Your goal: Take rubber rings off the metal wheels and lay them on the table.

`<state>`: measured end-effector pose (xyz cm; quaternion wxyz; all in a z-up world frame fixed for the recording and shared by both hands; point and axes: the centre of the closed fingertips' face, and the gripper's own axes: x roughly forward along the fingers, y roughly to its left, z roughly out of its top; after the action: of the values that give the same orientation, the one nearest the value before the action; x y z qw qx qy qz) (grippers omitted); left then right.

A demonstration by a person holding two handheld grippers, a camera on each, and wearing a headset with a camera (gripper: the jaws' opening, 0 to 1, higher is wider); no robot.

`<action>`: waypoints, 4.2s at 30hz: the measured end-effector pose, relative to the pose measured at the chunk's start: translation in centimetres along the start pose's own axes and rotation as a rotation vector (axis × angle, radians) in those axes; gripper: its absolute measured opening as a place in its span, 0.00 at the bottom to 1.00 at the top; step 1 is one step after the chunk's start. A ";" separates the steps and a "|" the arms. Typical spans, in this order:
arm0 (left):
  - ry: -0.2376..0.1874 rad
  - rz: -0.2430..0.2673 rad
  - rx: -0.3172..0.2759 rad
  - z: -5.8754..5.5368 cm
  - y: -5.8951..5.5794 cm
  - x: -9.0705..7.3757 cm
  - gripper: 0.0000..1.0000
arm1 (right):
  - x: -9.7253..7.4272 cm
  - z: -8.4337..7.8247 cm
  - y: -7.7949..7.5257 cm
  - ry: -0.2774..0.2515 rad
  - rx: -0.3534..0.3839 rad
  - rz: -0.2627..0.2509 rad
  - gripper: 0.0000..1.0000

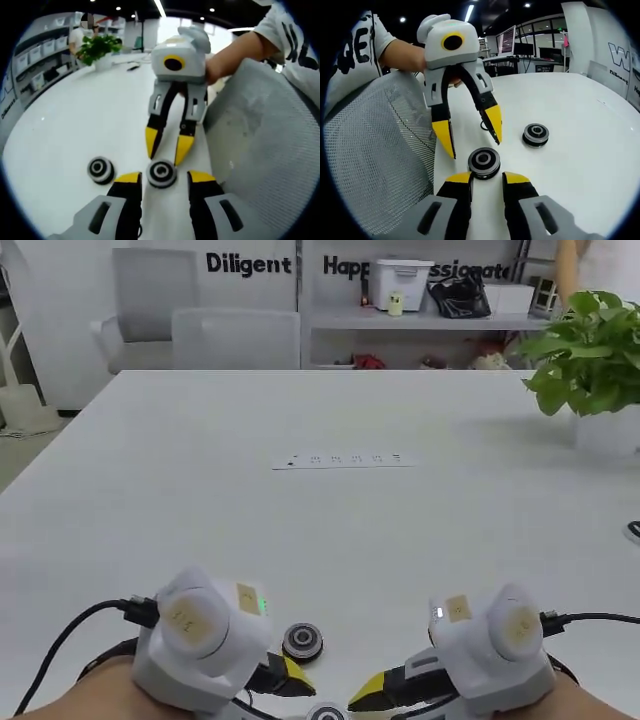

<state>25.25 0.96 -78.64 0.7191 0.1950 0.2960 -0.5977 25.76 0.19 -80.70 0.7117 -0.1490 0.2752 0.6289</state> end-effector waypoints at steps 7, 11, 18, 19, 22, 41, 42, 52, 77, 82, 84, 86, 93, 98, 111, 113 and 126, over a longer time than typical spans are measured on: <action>0.005 -0.006 0.002 -0.1 -0.1 0.5 0.31 | 0.0 -0.1 0.1 0.000 0.003 0.000 0.20; 0.005 -0.005 0.007 0.0 0.0 0.7 0.28 | 0.0 -0.1 0.1 0.001 0.005 0.000 0.20; 0.008 -0.007 0.019 -0.1 0.0 0.9 0.22 | 0.1 -0.2 0.1 0.001 0.007 0.000 0.20; 0.004 -0.008 0.027 0.0 0.0 1.0 0.22 | 0.1 -0.2 0.1 0.001 0.007 0.000 0.20; 0.011 -0.008 0.033 -0.2 -0.2 1.1 0.20 | 0.1 -0.1 0.1 0.000 0.007 0.001 0.20; -0.004 0.028 0.049 -0.2 0.4 1.0 0.14 | 0.4 -0.2 0.2 -0.007 0.018 0.010 0.18; -0.004 0.029 0.050 -0.2 0.4 1.0 0.14 | 0.5 -0.2 0.2 -0.008 0.019 0.011 0.18; -0.009 0.046 0.052 -0.2 0.3 1.1 0.14 | 0.5 -0.3 0.3 0.003 -0.015 0.006 0.14; -0.006 0.078 0.087 -0.1 0.3 1.1 0.14 | 0.1 -0.8 0.1 0.000 0.080 -0.002 0.00; -0.003 0.078 0.090 -0.1 0.3 1.2 0.14 | 0.0 -0.8 -0.1 -0.024 0.185 -0.003 0.00; 0.000 0.082 0.094 -0.1 0.3 1.2 0.13 | -0.1 -0.8 -0.3 -0.033 0.220 -0.005 0.00; 0.003 0.085 0.095 -0.1 0.3 1.2 0.13 | -0.1 -0.8 -0.4 -0.042 0.255 -0.005 0.00; 0.001 0.091 0.094 -0.1 0.4 1.3 0.13 | -0.5 -0.6 -1.0 -0.088 0.344 -0.014 0.00; 0.002 0.093 0.092 -0.1 0.4 1.3 0.13 | -0.8 -0.2 -1.2 -0.125 0.388 -0.019 0.00; 0.005 0.104 0.081 0.0 0.5 1.3 0.13 | -1.1 0.6 -1.1 -0.172 0.427 -0.005 0.00; 0.006 0.105 0.078 0.0 0.5 1.4 0.13 | -1.1 0.6 -1.0 -0.173 0.425 -0.003 0.00; 0.010 0.109 0.071 0.0 0.5 1.3 0.13 | -1.0 1.1 -0.5 -0.173 0.412 0.013 0.00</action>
<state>25.84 0.11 -79.57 0.7417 0.2393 0.2669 -0.5669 26.46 -0.07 -79.34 0.7440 0.0559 0.3368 0.5744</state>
